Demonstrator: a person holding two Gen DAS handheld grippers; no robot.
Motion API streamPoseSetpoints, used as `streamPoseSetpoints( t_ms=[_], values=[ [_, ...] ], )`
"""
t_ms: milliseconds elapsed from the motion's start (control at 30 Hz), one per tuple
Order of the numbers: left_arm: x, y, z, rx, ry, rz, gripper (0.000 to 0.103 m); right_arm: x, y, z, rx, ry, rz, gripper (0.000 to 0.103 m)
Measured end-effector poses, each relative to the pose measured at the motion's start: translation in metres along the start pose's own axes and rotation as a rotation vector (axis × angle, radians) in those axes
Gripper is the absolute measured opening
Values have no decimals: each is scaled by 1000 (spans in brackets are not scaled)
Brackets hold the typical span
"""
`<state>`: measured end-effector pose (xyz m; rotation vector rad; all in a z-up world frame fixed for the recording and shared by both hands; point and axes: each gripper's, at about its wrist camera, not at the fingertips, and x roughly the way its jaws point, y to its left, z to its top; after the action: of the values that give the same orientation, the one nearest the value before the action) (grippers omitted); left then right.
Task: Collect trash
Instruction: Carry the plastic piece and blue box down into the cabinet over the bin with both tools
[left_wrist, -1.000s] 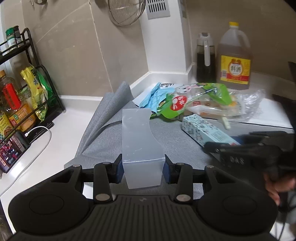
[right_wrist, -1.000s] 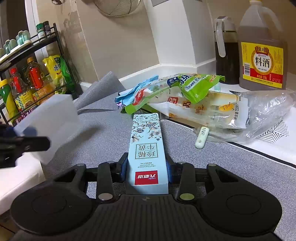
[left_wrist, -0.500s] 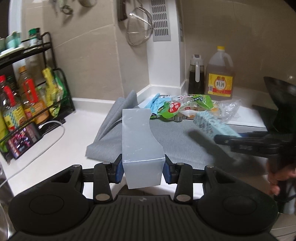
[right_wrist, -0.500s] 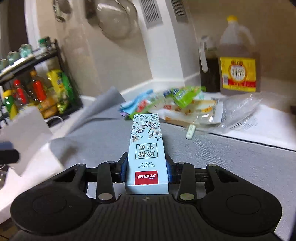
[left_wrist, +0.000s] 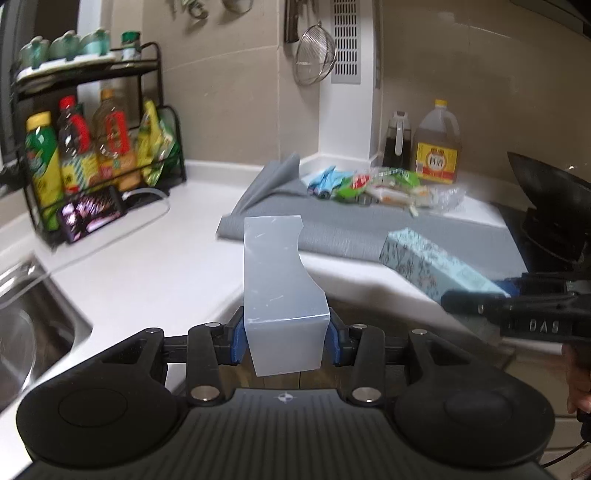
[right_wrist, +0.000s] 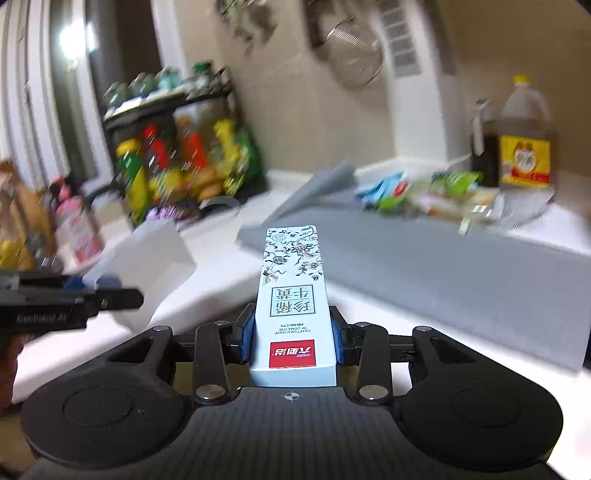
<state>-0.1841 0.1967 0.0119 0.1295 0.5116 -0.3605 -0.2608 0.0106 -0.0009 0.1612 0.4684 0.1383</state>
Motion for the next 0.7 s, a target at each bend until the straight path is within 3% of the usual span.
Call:
streamPoseSetpoints(
  t_ms=[333,500,700],
  values=[
    [-7,4,-72,-41,135,-6,46,7,33,-63,8,224,22,41],
    [-7,1,-93,-60,194,-52,46,5,51,-72,-53,250,18,41],
    [-10,-1,-93,-42,187,-63,46,8,55,-72,-67,263,9,41]
  ],
)
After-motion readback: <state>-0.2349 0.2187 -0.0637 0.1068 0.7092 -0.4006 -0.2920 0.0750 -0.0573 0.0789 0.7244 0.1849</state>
